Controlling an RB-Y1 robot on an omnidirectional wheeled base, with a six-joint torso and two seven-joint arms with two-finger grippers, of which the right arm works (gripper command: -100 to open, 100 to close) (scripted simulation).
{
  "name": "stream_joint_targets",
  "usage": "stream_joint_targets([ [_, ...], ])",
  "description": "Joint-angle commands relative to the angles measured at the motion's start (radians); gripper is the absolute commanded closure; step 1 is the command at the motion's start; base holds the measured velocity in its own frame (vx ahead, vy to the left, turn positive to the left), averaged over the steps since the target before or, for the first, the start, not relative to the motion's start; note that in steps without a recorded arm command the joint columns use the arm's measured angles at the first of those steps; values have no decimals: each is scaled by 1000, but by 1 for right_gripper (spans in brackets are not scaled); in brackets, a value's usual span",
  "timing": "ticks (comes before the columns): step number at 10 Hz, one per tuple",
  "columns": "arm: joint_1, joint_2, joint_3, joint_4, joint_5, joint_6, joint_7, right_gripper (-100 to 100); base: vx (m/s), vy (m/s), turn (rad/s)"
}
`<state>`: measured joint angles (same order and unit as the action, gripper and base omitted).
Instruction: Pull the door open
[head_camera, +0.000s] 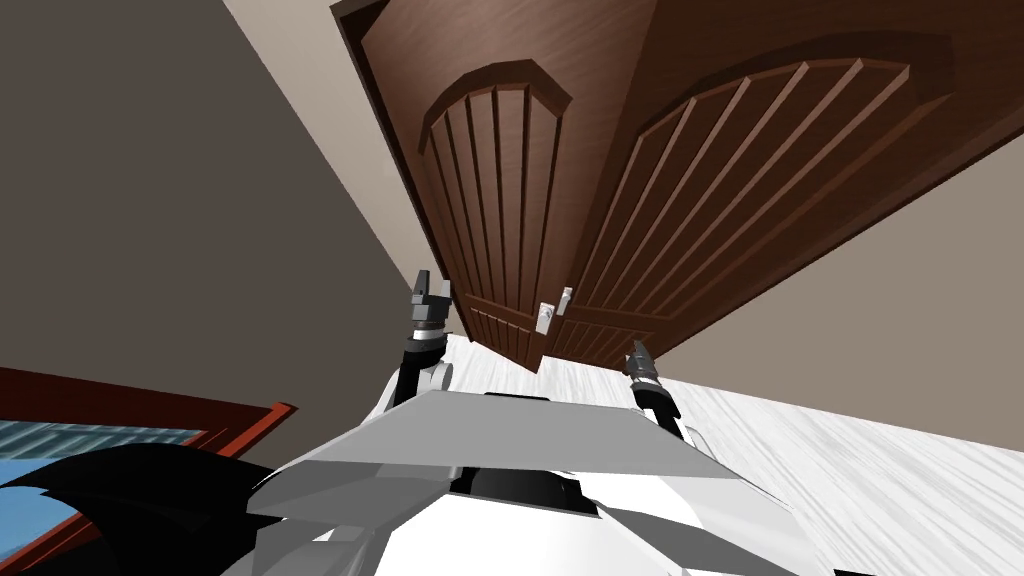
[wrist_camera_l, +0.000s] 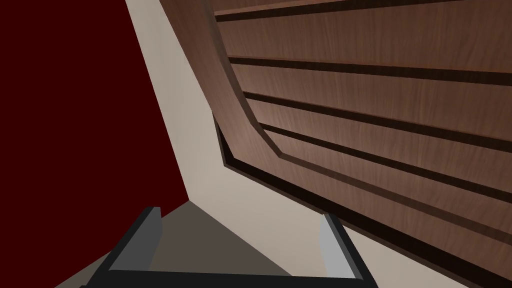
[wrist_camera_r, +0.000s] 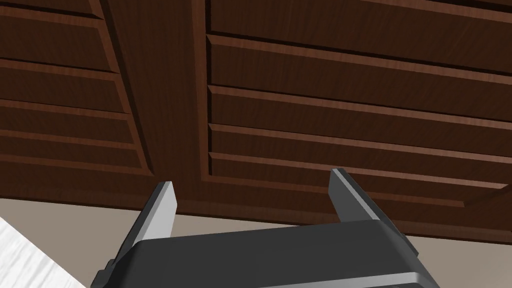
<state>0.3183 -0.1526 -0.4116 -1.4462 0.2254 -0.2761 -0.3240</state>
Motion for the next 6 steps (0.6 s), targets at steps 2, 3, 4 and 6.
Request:
stream_joint_targets([
  [2,-11,-16,-30,11,-14,12,-4,-100,101,20,158],
  [3,-23,-12,-27,15,-16,12,-4,-100,184,-32,142],
  [4,-33,-8,-22,18,-18,12,-4,-100,162,-57,141],
  [6,-58,8,-1,20,-19,10,-4,-100,159,-80,118],
])
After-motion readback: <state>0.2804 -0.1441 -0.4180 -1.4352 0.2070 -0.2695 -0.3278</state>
